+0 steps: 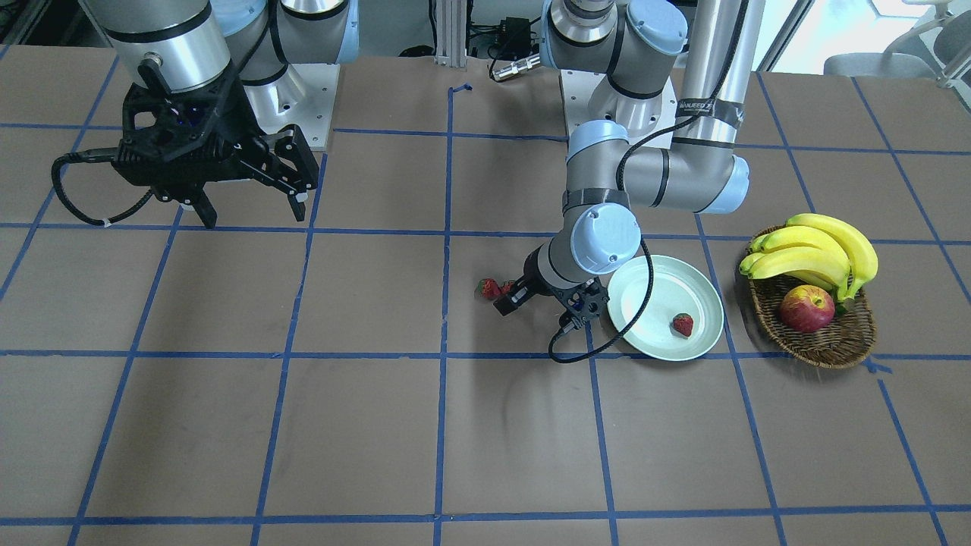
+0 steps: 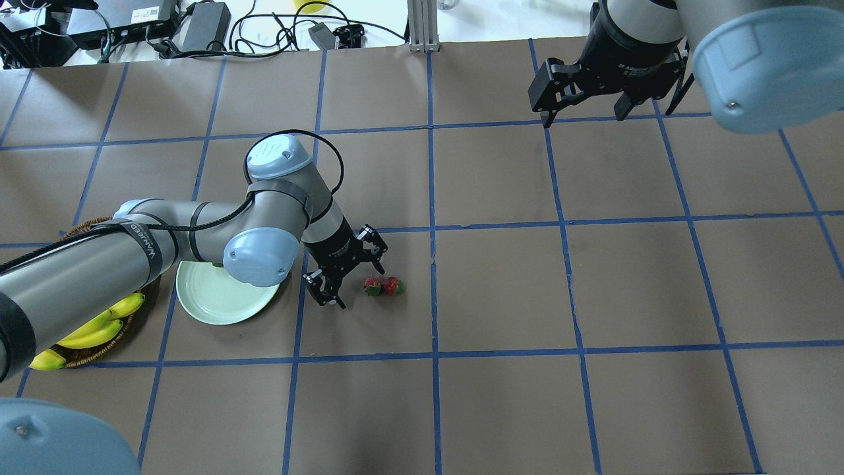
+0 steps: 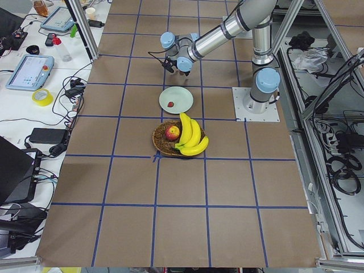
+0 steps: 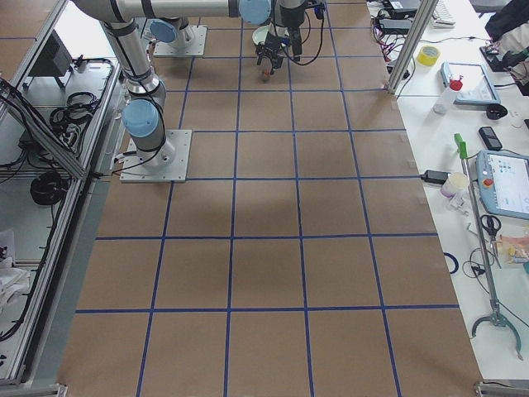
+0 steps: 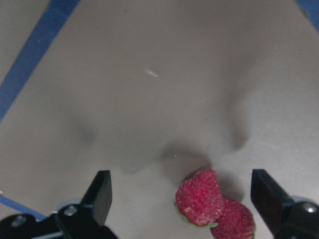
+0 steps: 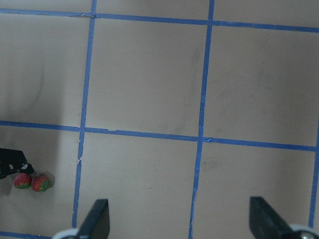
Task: Collect all strawberries into plate
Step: 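Reach the left gripper to the strawberry pair and grasp one, then carry the strawberry onto the plate and release it with the left gripper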
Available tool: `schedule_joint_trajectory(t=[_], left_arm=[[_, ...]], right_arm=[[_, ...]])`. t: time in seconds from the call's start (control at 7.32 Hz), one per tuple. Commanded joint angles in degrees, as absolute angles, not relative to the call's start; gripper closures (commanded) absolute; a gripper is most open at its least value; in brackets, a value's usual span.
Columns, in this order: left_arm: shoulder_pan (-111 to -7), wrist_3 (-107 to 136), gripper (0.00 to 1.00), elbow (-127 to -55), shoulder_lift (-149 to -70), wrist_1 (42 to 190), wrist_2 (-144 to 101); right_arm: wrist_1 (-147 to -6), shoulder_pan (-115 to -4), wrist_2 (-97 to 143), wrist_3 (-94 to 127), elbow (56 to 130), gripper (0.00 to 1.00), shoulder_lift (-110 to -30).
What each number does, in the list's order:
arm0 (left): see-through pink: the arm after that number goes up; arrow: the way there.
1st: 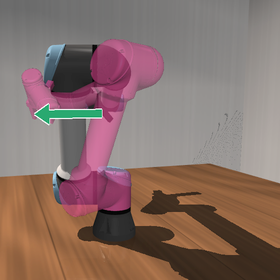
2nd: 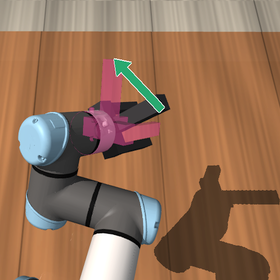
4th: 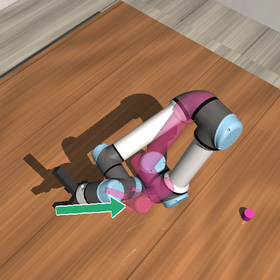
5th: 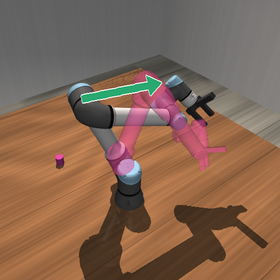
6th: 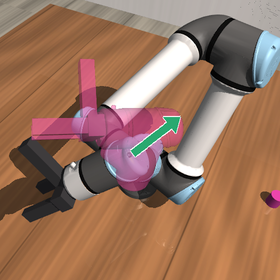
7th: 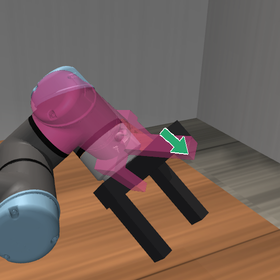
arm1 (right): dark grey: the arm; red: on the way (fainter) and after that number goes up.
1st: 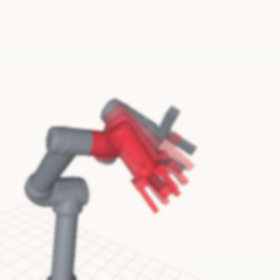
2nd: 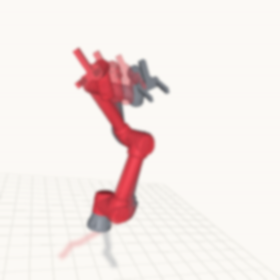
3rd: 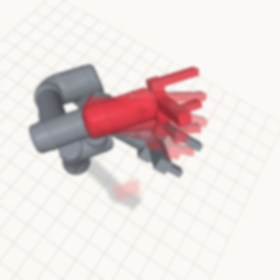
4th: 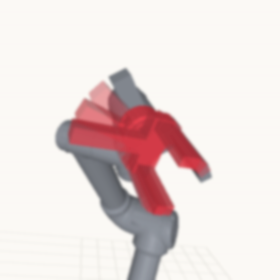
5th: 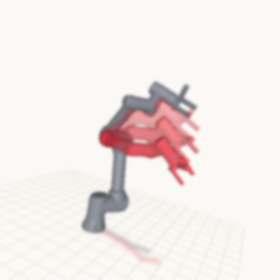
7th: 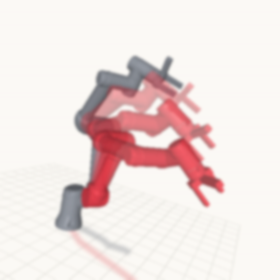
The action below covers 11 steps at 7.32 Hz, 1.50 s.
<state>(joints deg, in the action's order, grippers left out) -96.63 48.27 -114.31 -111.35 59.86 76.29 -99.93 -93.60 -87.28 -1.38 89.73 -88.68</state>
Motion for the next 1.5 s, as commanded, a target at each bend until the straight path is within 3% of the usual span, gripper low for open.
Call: schedule_joint_trajectory(t=[0.0,0.14,0.27,0.41,0.82,1.37], left_arm=[[-96.94,48.16,0.16,-114.87,-111.36,59.94,76.20],[-96.94,48.25,0.64,-114.87,-111.36,59.94,76.03],[-96.94,47.64,0.87,-114.79,-111.36,59.94,76.03],[-96.94,46.59,1.00,-114.70,-111.27,59.94,76.11],[-96.77,43.43,1.00,-114.00,-110.48,59.94,76.72],[-94.24,40.52,1.00,-104.17,-109.16,66.69,89.16]], right_arm=[[-99.93,-93.60,-87.36,-1.41,89.74,0.00,-88.68],[-99.93,-93.60,-87.36,-1.41,89.74,0.00,-88.77],[-100.02,-93.60,-87.36,-1.41,89.74,0.00,-88.68],[-99.93,-93.60,-87.36,-1.49,89.74,0.00,-88.77],[-99.93,-93.60,-87.28,-1.49,89.74,0.00,-88.77],[-99.93,-93.60,-87.28,-1.41,89.74,0.00,-88.68]])
